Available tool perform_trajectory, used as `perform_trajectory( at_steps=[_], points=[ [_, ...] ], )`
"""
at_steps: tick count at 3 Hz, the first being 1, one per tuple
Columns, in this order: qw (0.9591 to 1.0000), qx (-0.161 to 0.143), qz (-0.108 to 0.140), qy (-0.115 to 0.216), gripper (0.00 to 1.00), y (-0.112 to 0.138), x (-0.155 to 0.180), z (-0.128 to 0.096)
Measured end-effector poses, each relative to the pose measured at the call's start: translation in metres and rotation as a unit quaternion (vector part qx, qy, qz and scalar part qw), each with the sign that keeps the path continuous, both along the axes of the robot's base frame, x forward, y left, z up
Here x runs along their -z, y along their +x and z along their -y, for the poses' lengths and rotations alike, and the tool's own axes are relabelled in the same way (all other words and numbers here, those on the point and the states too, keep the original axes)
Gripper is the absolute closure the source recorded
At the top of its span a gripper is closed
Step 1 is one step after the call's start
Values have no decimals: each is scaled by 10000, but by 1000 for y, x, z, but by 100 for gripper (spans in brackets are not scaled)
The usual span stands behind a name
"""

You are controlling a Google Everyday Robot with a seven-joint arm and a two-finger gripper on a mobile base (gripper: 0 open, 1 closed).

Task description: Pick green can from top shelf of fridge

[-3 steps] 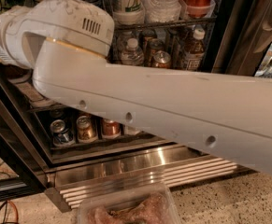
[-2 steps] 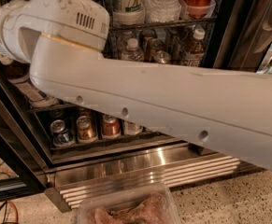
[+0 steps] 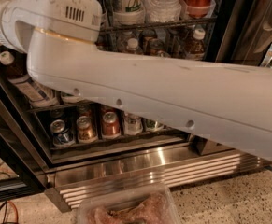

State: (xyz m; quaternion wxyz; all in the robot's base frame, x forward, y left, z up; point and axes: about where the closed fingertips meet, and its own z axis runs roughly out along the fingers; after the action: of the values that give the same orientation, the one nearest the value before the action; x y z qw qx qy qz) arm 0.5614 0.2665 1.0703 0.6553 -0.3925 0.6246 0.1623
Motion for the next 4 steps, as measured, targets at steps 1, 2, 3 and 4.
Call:
perform_trajectory(
  at_steps=[1,2,3,4],
  points=[
    [10000,70,64,-1,34,9,-2,-3],
    [9999,130,110,-10,35,16,-3,-5],
    [9997,184,180,-44,36,27,-5,-10],
    [9994,262,222,-71,37,38,-8,-12]
  ],
)
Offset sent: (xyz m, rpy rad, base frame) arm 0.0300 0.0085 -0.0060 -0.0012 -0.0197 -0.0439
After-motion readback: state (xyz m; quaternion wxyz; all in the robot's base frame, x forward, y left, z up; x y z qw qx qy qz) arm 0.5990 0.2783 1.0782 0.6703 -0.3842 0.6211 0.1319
